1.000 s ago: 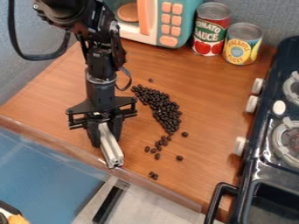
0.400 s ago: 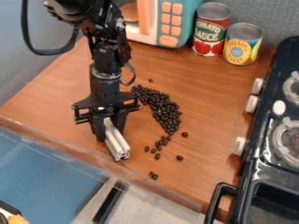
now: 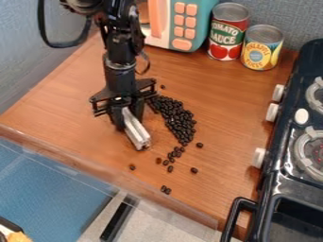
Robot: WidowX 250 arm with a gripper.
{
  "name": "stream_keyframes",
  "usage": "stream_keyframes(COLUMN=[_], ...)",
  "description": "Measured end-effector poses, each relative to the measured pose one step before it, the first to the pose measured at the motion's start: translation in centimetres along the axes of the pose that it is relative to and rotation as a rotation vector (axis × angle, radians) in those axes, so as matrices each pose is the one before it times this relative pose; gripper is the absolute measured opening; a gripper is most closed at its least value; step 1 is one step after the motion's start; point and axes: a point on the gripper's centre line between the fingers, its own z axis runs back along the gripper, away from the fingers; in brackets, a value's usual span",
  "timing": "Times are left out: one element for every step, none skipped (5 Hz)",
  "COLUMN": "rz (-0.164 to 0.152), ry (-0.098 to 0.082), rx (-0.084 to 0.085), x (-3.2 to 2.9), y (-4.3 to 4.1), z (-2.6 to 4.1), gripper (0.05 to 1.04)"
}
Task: Sweep into pile
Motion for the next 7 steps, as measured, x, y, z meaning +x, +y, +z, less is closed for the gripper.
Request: stream_keyframes(rz=[0.0028, 0.0016, 0.0053, 0.0082, 0.0063, 0.0029, -0.0307], ry=[0.0100, 0.0058, 0.0039, 0.0094, 0.0077, 0.0095, 0.0240], rx=[-0.0048, -0.0136, -0.0079, -0.0257, -0.0095, -0.0091, -0.0073], x=[-0.020, 0.231, -0.136, -0.231, 0.100, -0.040, -0.585], y=[-0.080, -0.139, -0.115, -0.735, -0.400, -0.264, 0.232], z=[0.116, 0.080, -0.011, 0.166, 0.166, -0.042, 0.381], gripper=[0.387, 0.386, 0.386, 0.386, 0.386, 0.386, 0.386])
